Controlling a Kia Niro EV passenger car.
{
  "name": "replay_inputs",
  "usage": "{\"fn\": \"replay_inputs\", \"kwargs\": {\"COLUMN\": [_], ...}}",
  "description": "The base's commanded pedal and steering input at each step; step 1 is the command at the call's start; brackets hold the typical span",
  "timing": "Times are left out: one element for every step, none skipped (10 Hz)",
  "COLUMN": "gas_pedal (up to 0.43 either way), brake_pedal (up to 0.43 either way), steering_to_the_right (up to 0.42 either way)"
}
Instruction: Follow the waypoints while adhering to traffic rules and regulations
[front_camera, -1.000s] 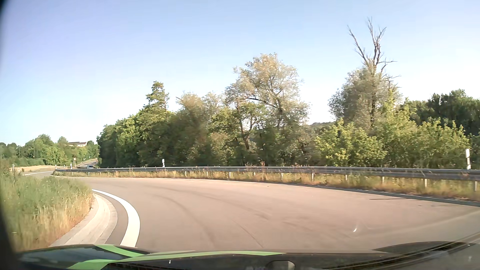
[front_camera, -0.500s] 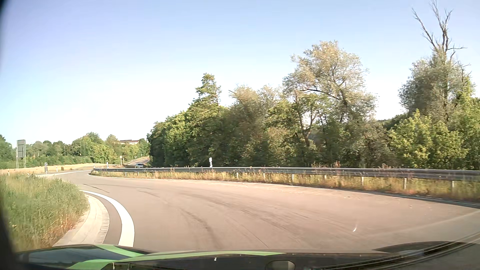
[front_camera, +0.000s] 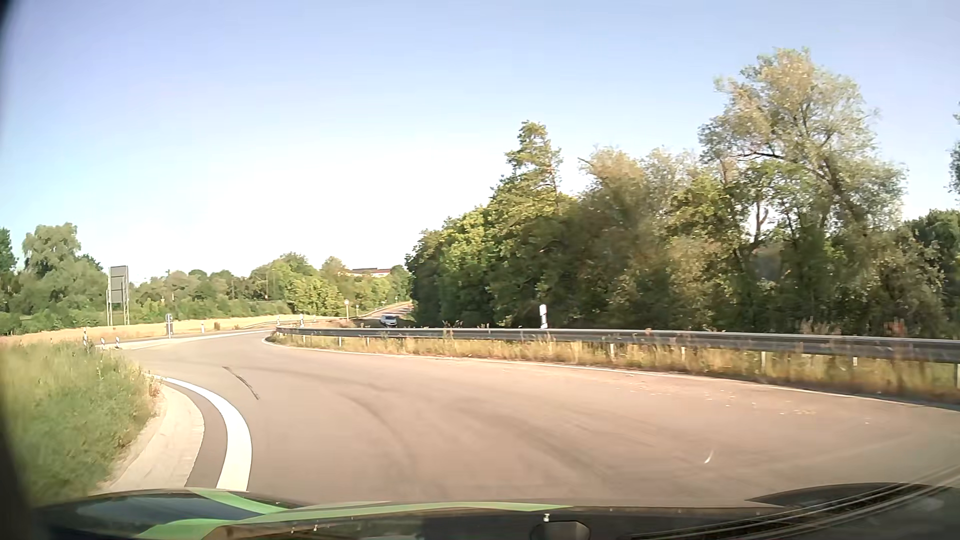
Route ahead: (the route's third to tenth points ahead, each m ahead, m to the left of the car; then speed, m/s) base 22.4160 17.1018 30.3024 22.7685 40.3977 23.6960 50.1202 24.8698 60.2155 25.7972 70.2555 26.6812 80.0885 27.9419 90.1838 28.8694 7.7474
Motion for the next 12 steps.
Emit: {"fn": "replay_inputs", "kwargs": {"gas_pedal": [0.118,0.130,0.130,0.130,0.138,0.150,0.150,0.150,0.150,0.150,0.157,0.157], "brake_pedal": [0.000,0.000,0.000,0.000,0.000,0.000,0.000,0.000,0.000,0.000,0.000,0.000], "steering_to_the_right": [-0.233,-0.231,-0.230,-0.229,-0.226,-0.223,-0.219,-0.216,-0.213,-0.203,-0.194,-0.185]}}
